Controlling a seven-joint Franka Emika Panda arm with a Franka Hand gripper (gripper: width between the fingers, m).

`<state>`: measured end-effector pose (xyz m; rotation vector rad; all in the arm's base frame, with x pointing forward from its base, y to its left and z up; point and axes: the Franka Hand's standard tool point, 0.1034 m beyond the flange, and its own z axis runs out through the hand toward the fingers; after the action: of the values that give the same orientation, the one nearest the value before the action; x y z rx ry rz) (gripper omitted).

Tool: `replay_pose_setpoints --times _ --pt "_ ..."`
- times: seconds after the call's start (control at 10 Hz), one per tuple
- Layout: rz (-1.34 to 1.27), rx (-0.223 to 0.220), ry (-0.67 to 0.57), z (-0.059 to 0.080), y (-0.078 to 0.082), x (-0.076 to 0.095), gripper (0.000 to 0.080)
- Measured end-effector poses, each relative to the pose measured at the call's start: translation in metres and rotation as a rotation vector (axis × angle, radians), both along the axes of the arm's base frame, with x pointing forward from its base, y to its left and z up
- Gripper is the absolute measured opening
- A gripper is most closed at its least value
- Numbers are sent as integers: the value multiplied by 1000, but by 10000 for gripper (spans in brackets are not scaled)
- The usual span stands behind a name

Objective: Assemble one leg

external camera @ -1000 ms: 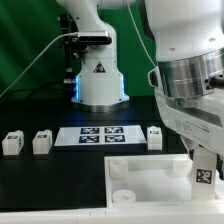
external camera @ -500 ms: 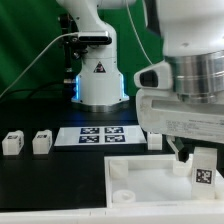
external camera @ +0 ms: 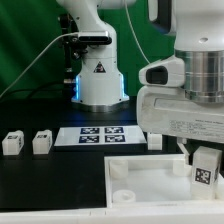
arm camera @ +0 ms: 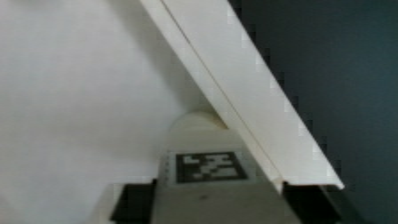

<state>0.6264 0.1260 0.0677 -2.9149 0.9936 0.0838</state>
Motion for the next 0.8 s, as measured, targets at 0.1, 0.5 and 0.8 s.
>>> replay_pose_setpoints --times 0.1,0.5,0.8 --pt "-99 -4 7 0 -1 0 291" --pt "-449 9 36 -1 -1 2 292" --pt "-871 54 50 -1 -1 6 292"
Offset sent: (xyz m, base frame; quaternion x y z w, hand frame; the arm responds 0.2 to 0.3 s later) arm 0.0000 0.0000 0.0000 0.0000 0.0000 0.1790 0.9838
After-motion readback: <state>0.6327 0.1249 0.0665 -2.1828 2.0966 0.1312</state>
